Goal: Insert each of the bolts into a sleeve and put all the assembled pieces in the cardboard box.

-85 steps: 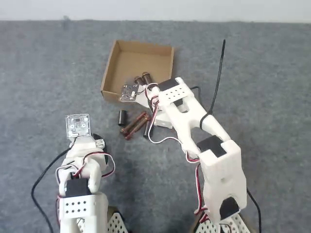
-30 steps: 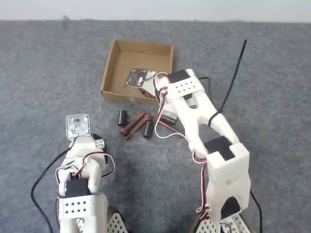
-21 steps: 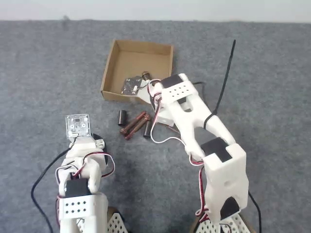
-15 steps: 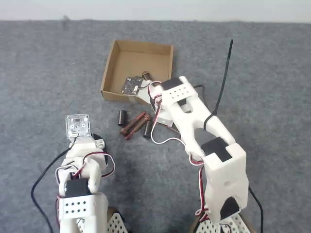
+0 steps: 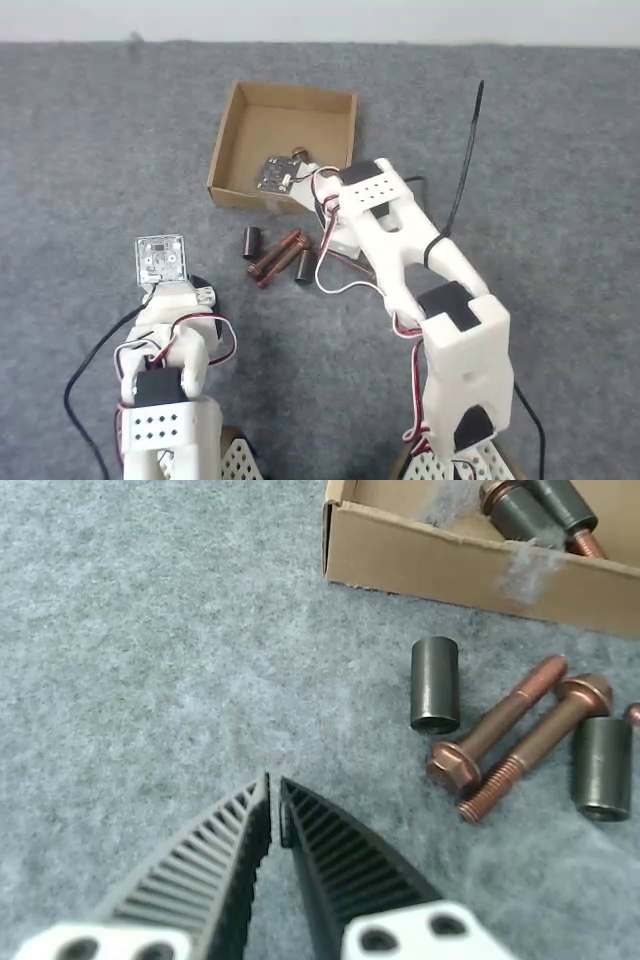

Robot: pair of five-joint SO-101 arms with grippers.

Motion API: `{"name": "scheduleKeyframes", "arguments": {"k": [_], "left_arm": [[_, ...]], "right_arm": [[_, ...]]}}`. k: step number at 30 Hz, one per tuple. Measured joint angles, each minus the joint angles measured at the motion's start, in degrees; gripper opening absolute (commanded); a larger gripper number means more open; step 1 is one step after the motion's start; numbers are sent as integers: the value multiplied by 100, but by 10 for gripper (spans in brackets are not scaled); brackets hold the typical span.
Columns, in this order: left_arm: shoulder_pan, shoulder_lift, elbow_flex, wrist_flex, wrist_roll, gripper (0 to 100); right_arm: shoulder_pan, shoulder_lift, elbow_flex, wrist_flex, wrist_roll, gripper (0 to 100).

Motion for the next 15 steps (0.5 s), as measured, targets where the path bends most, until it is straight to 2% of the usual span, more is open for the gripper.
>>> {"name": "scheduleKeyframes", "arguments": {"k": [12,15], "left_arm": [[0,0,0,0,0,12],[0,0,0,0,0,12]], "right_arm": [[44,229,-9,-44,88,186],[44,299,-18,-44,88,112]]}}
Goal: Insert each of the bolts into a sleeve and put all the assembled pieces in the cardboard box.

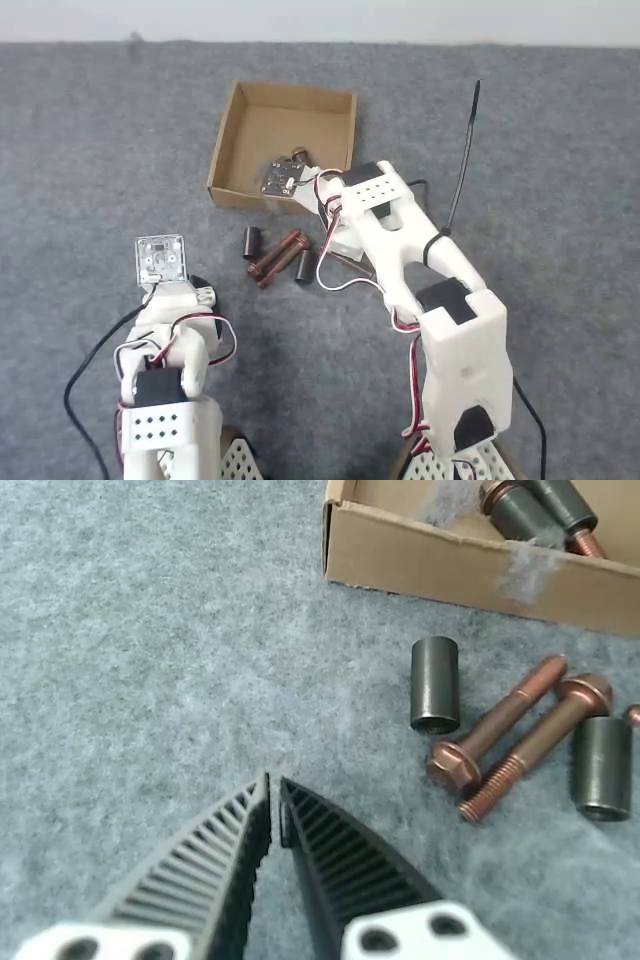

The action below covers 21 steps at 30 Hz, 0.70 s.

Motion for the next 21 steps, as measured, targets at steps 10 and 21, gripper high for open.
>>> {"name": "scheduleKeyframes", "arguments": {"k": [10,21], "left_arm": [[0,0,0,0,0,12],[0,0,0,0,0,12]], "right_arm": [[141,44,-193,-53,18,7],[536,-870,-44,466,9,7]]}}
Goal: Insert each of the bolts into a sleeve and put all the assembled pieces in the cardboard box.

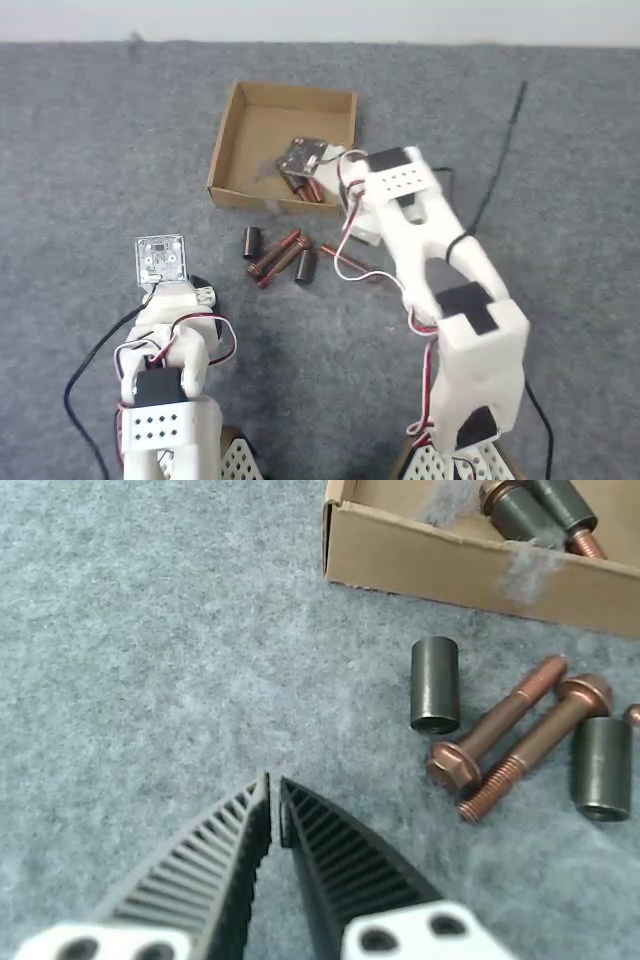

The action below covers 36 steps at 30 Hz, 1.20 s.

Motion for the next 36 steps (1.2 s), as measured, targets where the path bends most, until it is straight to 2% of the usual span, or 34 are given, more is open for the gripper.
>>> {"name": "scheduleKeyframes", "arguments": {"k": [4,9,18,21,26,29,34,36], "left_arm": [[0,0,0,0,0,12],[0,0,0,0,0,12],[0,0,0,0,0,12],[0,0,0,-264,0,12],[0,0,0,-431,0,12],[0,0,0,-352,-62,13],[0,0,-510,422,-1029,13],[0,0,-738,431,-1073,13]], "right_arm": [[220,-440,0,536,-246,7],[782,-879,0,765,-1644,7],[2338,-1108,0,598,-4457,9],[2611,-1108,26,686,-5152,7],[2708,-1108,422,976,-5407,7],[2725,-1108,932,712,-5407,7],[3138,-1108,1758,-237,-5407,7],[3367,-1108,1837,-404,-5407,7]]}}
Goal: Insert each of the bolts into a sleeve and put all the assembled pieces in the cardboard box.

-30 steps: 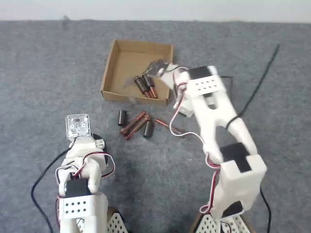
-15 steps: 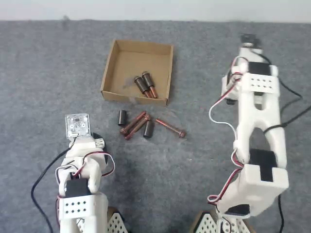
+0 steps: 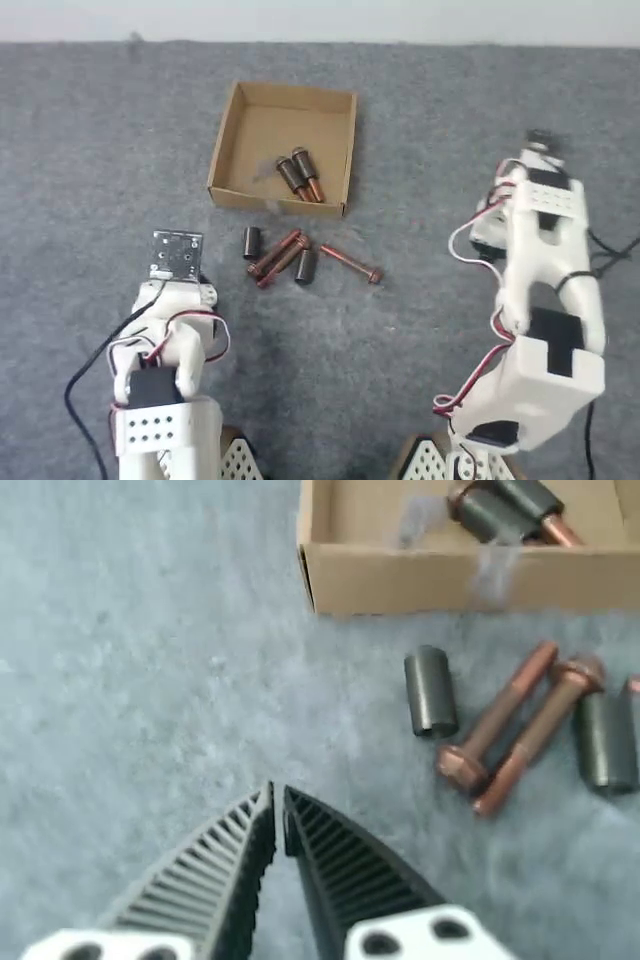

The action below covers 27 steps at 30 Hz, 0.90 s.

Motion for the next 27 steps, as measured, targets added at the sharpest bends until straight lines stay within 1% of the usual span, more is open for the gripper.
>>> {"name": "scheduleKeyframes", "arguments": {"k": [3,5,8,13,15,18,20,23,27], "left_arm": [[176,53,-448,9,0,13],[396,378,-888,88,0,13],[818,1389,-1829,475,26,13],[1609,3560,-3745,1319,44,13],[1916,4352,-4369,1512,-264,13],[2365,5240,-5029,1591,-818,18],[2629,5688,-5319,1600,-1081,50],[2989,6268,-5495,1451,-1380,111],[3402,6998,-5512,1029,-1925,122]], "right_arm": [[176,-35,26,-62,0,7],[176,-44,26,-105,0,7],[167,-44,26,-114,0,7],[167,-44,26,-114,0,7],[167,-44,35,-132,0,7],[167,-44,220,-299,0,7],[202,-44,264,-325,0,7],[343,-44,273,-378,0,7],[527,-44,316,-378,0,7]]}}
